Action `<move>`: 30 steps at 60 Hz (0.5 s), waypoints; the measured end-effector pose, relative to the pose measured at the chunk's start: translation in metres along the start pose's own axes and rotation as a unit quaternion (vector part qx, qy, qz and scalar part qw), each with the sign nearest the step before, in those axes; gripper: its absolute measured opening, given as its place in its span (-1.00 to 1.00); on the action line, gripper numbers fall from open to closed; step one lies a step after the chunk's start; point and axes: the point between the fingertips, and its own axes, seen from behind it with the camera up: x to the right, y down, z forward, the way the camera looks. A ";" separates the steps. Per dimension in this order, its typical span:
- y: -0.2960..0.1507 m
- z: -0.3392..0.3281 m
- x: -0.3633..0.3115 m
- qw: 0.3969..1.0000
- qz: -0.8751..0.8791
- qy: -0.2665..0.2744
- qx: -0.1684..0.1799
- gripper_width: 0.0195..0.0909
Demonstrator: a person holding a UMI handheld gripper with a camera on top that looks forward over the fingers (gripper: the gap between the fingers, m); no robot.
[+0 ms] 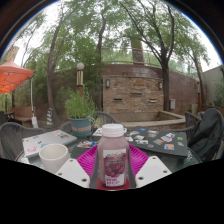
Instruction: Pour water
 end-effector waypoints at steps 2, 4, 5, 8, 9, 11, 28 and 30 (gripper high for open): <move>0.002 -0.005 0.000 1.000 -0.002 0.003 0.000 -0.25; 0.000 -0.002 0.001 1.000 -0.003 0.007 0.005 -0.25; -0.001 -0.004 0.001 1.000 -0.005 0.008 0.008 -0.24; -0.002 -0.002 0.002 1.000 -0.008 0.012 0.016 -0.23; -0.002 -0.002 0.001 1.000 -0.006 0.013 0.018 -0.21; -0.002 -0.001 0.000 1.000 -0.003 0.015 0.022 -0.10; 0.012 -0.029 -0.005 0.998 0.049 -0.010 -0.032 0.80; 0.009 -0.039 -0.005 0.998 0.049 -0.008 -0.034 0.80</move>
